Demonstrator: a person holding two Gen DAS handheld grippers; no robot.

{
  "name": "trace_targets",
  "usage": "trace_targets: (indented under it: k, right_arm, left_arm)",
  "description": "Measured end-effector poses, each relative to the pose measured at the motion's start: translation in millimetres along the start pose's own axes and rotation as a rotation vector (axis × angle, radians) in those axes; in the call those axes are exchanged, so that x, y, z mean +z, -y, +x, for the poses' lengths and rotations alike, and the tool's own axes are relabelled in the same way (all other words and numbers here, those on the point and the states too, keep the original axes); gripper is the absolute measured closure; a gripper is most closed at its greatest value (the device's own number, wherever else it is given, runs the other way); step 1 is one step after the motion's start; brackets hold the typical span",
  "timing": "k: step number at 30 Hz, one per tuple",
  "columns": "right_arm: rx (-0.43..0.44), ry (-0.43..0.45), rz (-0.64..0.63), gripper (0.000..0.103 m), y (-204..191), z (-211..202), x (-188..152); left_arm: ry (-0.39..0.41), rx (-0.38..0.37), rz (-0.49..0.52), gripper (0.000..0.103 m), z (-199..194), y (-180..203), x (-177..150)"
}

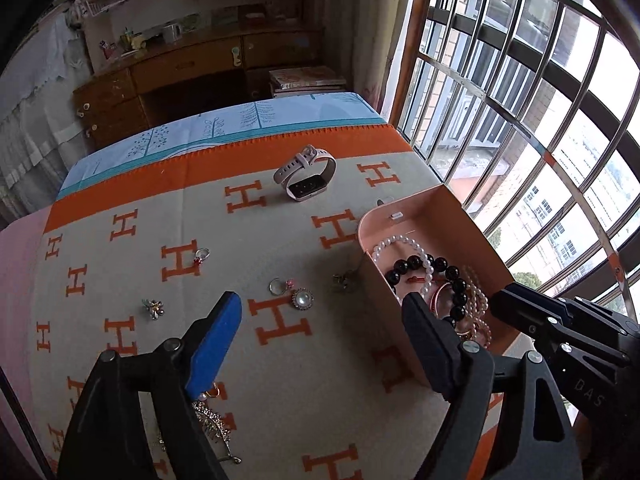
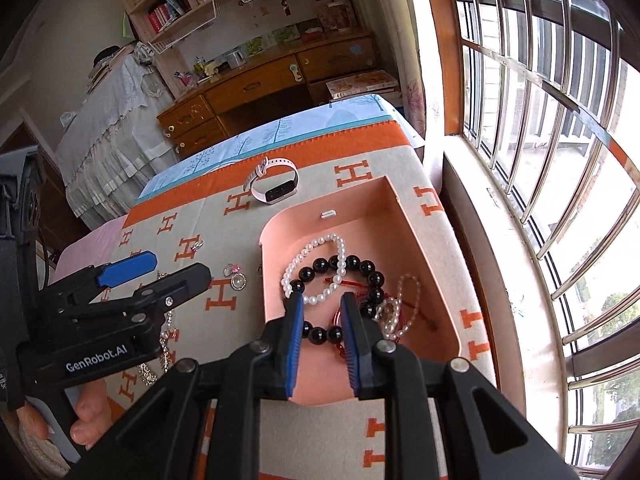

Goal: Organize jewelry
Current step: 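Withdraw both grippers from the pink box toward the remaining jewelry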

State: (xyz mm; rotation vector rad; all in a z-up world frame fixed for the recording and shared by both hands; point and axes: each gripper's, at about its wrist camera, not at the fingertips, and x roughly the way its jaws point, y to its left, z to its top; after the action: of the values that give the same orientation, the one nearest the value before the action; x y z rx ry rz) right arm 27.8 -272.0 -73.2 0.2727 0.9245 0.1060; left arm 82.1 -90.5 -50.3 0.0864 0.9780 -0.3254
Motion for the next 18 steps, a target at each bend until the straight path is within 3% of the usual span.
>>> trace_targets:
  k: [9,18]
  right_arm:
    - [-0.02,-0.033,-0.015,0.084,-13.0,4.6,-8.0]
    - [-0.015,-0.013,-0.116,0.084,-58.1,-3.3,-3.2]
  left_arm:
    - [0.024,0.073,-0.068,0.022,-24.0,-41.9,-14.0]
    - [0.115,0.184,-0.198,0.022,-85.4,-114.4,-33.1]
